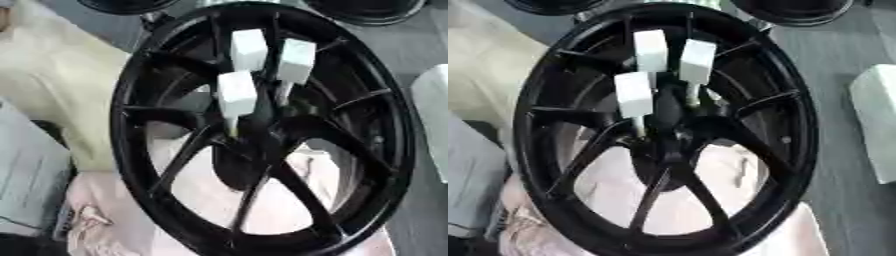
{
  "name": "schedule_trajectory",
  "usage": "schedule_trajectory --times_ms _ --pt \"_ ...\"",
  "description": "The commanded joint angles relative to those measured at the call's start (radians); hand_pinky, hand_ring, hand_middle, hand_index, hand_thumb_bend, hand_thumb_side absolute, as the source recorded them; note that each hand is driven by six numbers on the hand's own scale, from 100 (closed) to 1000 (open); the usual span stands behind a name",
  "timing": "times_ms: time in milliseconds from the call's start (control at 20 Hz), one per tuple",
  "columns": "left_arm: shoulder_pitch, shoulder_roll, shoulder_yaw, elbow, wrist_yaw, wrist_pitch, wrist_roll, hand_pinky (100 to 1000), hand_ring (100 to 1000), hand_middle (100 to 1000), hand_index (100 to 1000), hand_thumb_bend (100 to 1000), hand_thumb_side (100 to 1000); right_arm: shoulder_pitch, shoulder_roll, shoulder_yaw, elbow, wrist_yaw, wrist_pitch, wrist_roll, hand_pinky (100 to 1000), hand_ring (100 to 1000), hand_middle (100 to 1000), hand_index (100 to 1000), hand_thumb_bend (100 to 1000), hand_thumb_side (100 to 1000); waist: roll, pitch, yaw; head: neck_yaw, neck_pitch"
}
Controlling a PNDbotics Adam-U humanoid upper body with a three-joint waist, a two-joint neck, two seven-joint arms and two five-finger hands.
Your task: Pull the pin out of the wheel hub.
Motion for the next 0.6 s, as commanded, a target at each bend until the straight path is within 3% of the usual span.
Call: schedule_trajectory --times_ms 50,600 --pt "-0.001 0.012 0.003 -0.02 0.004 0.0 -0.004 634 611 568 734 532 646 -0.02 -0.017 -0.004 0.001 -0.005 -0.001 0.008 816 734 589 738 419 265 -0.001 -0.03 0.0 -0.003 -0.012" --pt "0.004 0.015 0.001 -0.022 0.001 0.008 -0.006 633 611 568 734 534 648 -0.081 -0.004 0.031 0.02 0.03 -0.024 0.073 823 758 617 759 453 297 -0.011 -0.034 0.002 0.0 0.009"
